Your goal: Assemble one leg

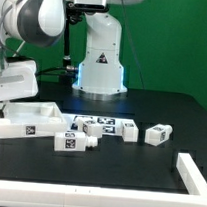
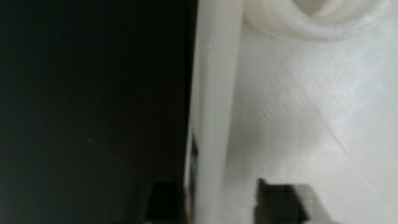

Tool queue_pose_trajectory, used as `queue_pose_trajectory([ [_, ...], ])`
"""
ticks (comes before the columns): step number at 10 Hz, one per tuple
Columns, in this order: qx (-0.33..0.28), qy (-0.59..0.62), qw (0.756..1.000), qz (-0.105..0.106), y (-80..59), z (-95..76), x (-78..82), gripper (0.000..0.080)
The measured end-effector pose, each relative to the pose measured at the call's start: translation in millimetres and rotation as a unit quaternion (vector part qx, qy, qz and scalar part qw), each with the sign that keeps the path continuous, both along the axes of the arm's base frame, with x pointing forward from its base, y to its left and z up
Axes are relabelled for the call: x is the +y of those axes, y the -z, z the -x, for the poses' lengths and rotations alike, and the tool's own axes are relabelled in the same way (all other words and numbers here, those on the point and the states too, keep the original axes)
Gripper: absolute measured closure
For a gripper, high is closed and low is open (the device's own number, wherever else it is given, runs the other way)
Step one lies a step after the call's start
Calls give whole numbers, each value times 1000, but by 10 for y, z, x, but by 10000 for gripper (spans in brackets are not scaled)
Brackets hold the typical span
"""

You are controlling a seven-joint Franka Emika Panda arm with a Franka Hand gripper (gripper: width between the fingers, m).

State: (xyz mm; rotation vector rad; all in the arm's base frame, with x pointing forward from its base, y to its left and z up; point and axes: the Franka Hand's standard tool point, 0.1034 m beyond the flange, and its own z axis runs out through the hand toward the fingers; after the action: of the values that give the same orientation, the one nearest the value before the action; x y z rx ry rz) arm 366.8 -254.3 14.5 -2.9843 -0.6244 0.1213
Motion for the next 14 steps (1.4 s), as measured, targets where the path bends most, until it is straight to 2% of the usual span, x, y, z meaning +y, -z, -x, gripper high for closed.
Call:
queue_pose_trajectory([
  [1,0,0,1000,0,0,-1,1,628],
  [2,5,1,1000,-5,-12,1,20,745],
  [3,20,6,999,-25,-82,-29,85,745],
  [4,26,23,999,-33,-179,-67,140,745],
  [6,49,75,994,-55,-554,-154,387,745],
  [7,52,106,992,-42,-671,-256,494,745],
  [8,56,144,988,-26,-727,-403,705,745],
  [10,63,204,977,-2,-691,-826,1219,745],
  [11,60,225,972,9,-637,-1102,1403,745],
  [12,61,239,969,17,-570,-1270,1548,745],
  [13,66,238,969,18,-546,-1269,1628,745],
  [14,65,234,970,17,-547,-1262,1601,745],
])
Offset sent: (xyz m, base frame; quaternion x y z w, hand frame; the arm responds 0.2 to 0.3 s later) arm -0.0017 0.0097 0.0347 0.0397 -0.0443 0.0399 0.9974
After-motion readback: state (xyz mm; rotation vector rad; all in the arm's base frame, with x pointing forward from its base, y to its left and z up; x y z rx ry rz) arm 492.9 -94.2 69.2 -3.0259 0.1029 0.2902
